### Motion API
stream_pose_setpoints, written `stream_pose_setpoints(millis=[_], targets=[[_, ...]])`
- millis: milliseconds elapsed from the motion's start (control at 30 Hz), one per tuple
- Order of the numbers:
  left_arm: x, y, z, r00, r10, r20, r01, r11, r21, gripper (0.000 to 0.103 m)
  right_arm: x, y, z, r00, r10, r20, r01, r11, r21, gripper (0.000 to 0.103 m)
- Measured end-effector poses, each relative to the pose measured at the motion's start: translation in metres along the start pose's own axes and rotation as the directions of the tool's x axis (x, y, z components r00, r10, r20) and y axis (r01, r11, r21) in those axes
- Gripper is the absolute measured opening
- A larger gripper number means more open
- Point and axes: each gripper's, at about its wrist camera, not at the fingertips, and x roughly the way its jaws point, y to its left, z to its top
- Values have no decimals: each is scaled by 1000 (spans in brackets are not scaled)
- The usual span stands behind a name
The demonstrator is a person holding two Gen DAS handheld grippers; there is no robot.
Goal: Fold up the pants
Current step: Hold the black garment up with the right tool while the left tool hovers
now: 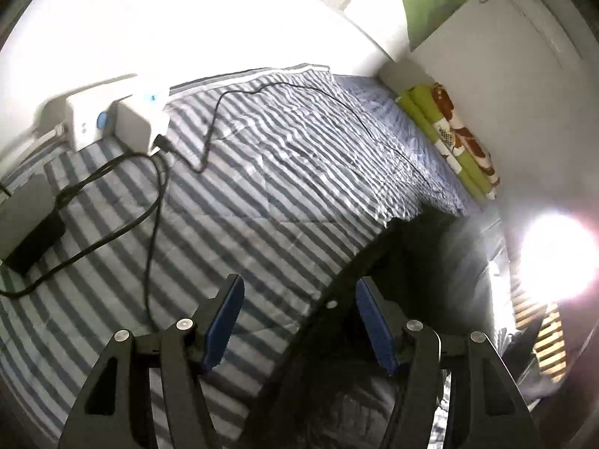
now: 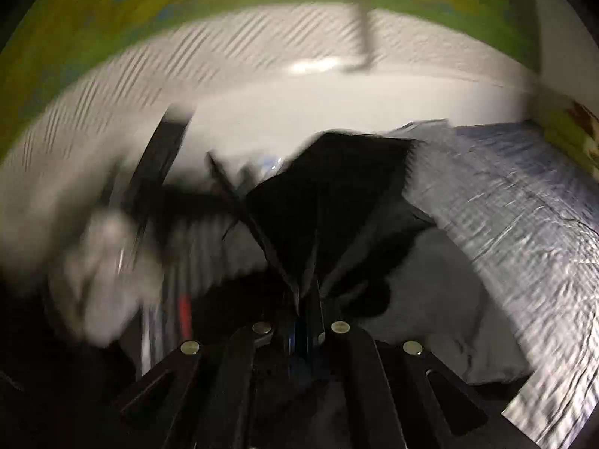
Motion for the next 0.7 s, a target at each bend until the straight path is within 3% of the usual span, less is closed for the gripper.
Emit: stream_pose_setpoints(millis=[133,233,367,433,567,700], targets=[[-9,-1,-8,1000,-1,-14,2,999,53,65,20,34,-42,996,-5,-94,5,1000,-3,3],[-22,5,-7,1000,-13,12,12,997,71,65,23,47,-59,991,-62,-121,55,997,-56,3],[-34,21,-1,999,-42,34,41,999,31,65,22,45,-65,984,-120,-134,110,991,-75,3],[-27,26,-2,998,-63,-13,63,998,14,65,25,44,-66,979,-146,-143,133,987,-95,3],[-26,15,-5,999,-46,-27,47,996,72,65,40,42,-63,959,-243,-148,218,961,-169,3],[-24,9,-8,998,-52,-30,55,994,93,66,49,22,-53,935,-326,-142,302,939,-164,3]])
